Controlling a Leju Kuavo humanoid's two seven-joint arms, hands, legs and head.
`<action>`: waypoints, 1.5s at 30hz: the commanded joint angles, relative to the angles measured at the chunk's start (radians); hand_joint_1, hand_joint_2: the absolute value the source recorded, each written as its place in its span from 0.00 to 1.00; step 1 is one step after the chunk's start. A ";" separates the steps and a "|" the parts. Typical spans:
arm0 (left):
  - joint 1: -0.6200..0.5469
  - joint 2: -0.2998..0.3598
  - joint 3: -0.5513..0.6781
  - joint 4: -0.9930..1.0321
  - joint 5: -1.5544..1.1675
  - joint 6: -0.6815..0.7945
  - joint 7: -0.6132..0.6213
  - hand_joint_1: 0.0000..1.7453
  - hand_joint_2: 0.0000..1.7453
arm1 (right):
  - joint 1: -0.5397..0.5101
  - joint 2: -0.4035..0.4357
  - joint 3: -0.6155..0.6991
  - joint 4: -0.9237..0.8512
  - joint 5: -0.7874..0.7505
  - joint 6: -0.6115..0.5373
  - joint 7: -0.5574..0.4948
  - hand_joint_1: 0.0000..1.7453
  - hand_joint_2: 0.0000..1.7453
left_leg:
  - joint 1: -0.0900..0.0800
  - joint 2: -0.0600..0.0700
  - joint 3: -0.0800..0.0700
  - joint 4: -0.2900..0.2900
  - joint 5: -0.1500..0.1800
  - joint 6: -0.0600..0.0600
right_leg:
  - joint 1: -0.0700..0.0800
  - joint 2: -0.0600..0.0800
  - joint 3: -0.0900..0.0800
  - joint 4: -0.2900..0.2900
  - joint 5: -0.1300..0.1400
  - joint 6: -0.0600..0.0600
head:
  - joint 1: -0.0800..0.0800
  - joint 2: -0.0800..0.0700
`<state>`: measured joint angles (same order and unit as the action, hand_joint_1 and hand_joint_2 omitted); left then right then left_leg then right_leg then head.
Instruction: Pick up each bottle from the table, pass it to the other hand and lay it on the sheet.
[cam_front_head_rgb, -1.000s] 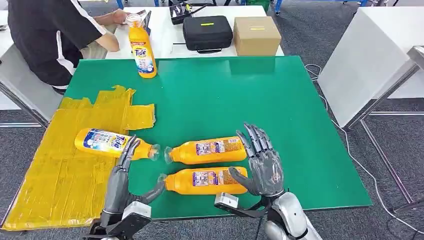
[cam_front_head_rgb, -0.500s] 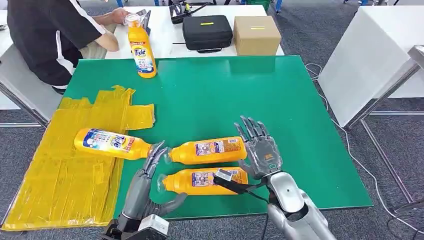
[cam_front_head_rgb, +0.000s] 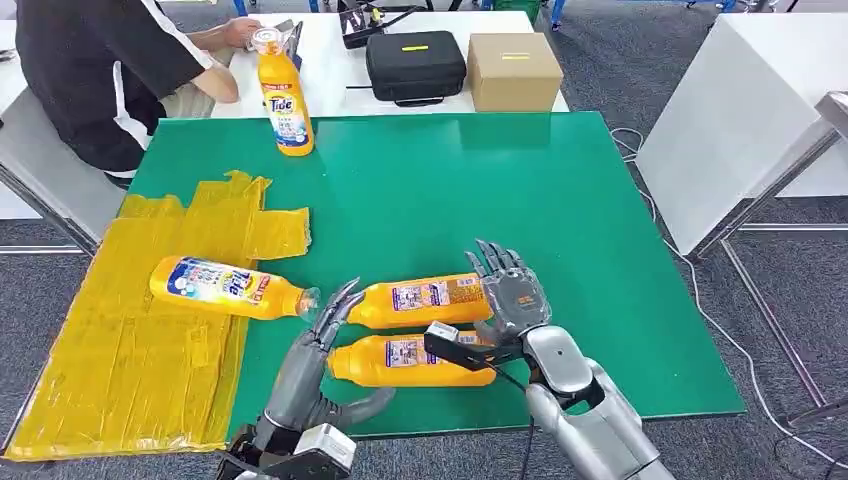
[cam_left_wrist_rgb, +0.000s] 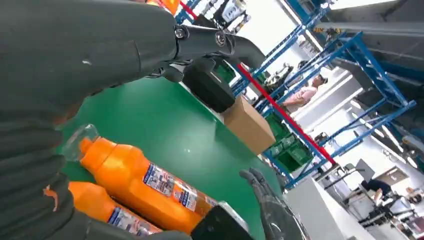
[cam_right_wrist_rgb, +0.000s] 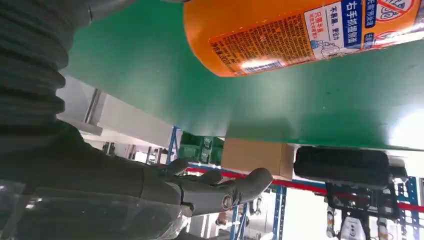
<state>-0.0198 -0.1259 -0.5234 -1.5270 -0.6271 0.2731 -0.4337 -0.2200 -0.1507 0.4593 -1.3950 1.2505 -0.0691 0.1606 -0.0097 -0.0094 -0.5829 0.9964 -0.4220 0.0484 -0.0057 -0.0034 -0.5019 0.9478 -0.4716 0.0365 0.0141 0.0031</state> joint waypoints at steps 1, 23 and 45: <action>-0.080 0.014 -0.027 0.147 0.033 0.003 -0.014 0.00 1.00 | -0.082 0.051 0.051 0.244 -0.005 -0.043 -0.007 0.00 1.00 | 0.001 0.001 0.004 -0.002 0.000 -0.003 | 0.001 0.001 0.004 -0.003 0.000 -0.001 | 0.000 0.000; -0.089 -0.015 -0.017 0.153 0.040 -0.017 -0.002 0.00 1.00 | -0.182 0.161 0.099 0.436 0.062 -0.090 0.007 0.00 1.00 | 0.000 0.002 0.002 -0.001 0.000 -0.003 | 0.000 0.002 0.001 0.000 0.000 -0.001 | 0.000 0.000; -0.123 -0.025 -0.037 0.197 0.050 -0.046 -0.016 0.00 1.00 | -0.239 0.209 -0.003 0.638 0.070 -0.024 0.090 0.00 1.00 | 0.001 0.002 0.004 -0.001 0.001 -0.003 | 0.001 0.000 0.003 -0.001 0.000 -0.001 | 0.001 0.000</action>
<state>-0.0989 -0.1640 -0.5364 -1.4012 -0.5795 0.2304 -0.4509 -0.4203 0.0481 0.4917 -0.9079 1.3195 -0.1019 0.2461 -0.0095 -0.0071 -0.5805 0.9962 -0.4219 0.0482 -0.0055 -0.0024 -0.5013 0.9484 -0.4715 0.0363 0.0149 0.0031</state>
